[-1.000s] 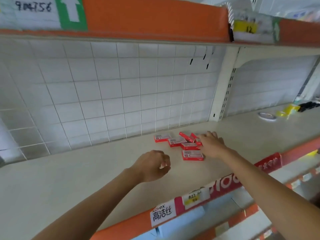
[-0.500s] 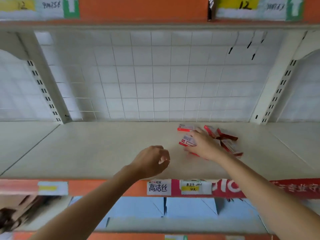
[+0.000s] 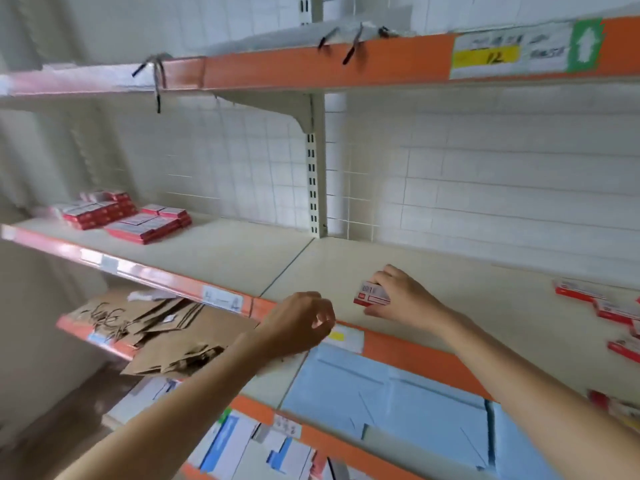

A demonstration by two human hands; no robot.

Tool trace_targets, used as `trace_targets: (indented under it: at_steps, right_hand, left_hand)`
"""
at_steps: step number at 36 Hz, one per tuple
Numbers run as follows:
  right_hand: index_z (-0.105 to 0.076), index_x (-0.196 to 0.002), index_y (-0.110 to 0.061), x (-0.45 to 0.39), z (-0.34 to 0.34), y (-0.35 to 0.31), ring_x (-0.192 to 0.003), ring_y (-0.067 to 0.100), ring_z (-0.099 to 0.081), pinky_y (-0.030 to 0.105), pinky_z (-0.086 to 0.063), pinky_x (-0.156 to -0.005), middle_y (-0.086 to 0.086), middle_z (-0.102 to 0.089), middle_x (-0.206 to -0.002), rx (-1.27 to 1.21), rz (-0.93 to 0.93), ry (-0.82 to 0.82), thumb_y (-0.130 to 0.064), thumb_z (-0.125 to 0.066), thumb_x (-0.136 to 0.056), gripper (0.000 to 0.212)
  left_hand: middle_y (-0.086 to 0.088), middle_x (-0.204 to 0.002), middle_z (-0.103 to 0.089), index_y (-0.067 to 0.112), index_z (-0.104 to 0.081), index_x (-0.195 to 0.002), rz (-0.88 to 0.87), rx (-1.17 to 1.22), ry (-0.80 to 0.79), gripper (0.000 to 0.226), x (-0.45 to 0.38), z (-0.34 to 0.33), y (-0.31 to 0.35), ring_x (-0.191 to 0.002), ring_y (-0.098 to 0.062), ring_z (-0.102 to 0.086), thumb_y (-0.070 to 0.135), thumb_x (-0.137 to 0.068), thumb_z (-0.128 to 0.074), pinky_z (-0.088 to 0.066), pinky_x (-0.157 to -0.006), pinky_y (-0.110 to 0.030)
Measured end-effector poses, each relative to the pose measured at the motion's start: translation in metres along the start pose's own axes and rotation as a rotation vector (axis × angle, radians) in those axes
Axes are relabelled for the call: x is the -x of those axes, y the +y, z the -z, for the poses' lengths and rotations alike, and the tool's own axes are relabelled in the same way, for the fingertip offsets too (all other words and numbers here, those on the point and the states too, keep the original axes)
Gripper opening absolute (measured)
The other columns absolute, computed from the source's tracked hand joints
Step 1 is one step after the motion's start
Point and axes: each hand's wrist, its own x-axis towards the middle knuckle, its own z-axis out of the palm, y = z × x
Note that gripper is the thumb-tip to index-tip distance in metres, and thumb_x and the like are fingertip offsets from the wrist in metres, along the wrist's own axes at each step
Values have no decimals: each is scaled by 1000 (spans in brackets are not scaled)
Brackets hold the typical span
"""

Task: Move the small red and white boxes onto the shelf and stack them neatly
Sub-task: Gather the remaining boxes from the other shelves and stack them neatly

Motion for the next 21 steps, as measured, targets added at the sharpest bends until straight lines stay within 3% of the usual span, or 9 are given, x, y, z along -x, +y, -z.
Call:
trace_targets:
  at_steps: [6,11,16,21]
  right_hand:
    - [-54,-114,-10,-64,-58,-119,-104,18,-48,25,-33,-74,-3,-40,-102,-67,164,-22,-32,-72,-79,46]
    - [-51,-120,-10,-103,-107,-195,-109,20,-48,30,-40,-89,5,-47,-114,-42,317,-136,-33,-73,-78,53]
    - [-47,-120,-12,-142,-131,-244,-111,18,-46,30,-41,-90,3,-46,-119,-11,390,-178,-35,-72,-78,54]
    - [-48,-121,-15,-186,-148,-266,-107,14,-47,27,-43,-86,-1,-46,-115,-31,424,-155,-37,-69,-81,50]
  left_hand:
    - [0,-88,-67,21,-70,-90,142,-77,57,13,81,55,-111,-76,-16,-64,22,-85,-59,-51,-66,-29]
    - [2,-96,-67,16,-70,-96,217,-113,61,14,136,87,-170,-81,-9,-61,18,-90,-57,-53,-73,-25]
    - [3,-95,-66,15,-69,-95,287,-103,129,13,167,102,-216,-79,-6,-59,19,-91,-58,-51,-72,-18]
    - [5,-93,-62,16,-68,-95,342,-85,126,15,171,100,-252,-81,-7,-58,23,-91,-55,-51,-72,-24]
